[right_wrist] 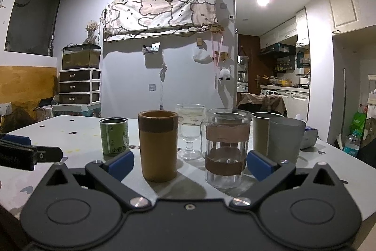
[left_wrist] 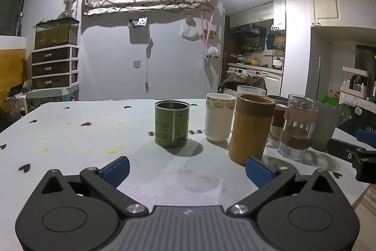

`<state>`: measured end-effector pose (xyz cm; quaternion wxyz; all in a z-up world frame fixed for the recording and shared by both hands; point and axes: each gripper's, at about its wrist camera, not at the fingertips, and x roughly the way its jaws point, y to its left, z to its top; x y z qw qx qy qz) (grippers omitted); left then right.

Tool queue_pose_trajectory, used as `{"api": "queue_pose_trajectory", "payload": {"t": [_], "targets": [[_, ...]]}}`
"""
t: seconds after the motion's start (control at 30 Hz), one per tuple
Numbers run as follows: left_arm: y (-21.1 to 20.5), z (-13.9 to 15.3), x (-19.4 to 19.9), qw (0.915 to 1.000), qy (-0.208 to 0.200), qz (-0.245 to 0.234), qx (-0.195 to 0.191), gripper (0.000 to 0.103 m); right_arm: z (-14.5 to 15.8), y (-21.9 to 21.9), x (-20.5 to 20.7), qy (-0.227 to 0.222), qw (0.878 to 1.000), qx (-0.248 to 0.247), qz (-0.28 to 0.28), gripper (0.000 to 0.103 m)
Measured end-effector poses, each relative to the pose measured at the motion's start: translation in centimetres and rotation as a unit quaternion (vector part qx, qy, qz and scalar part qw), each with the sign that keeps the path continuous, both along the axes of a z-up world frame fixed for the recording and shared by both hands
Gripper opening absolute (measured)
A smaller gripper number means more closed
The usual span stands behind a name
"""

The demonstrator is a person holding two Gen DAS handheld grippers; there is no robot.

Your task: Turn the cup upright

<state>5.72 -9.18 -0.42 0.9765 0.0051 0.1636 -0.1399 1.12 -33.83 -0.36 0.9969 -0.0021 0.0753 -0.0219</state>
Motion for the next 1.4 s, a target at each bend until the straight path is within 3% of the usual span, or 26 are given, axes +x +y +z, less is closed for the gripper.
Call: {"api": "queue_pose_trajectory", "payload": {"t": [1.4], "targets": [[0.14,0.09,-0.27,1.0,-0.003,0.003,0.001,0.103,-0.1,0.49,-0.14,0.002,1.0,-0.001,0.011,0.103]]}}
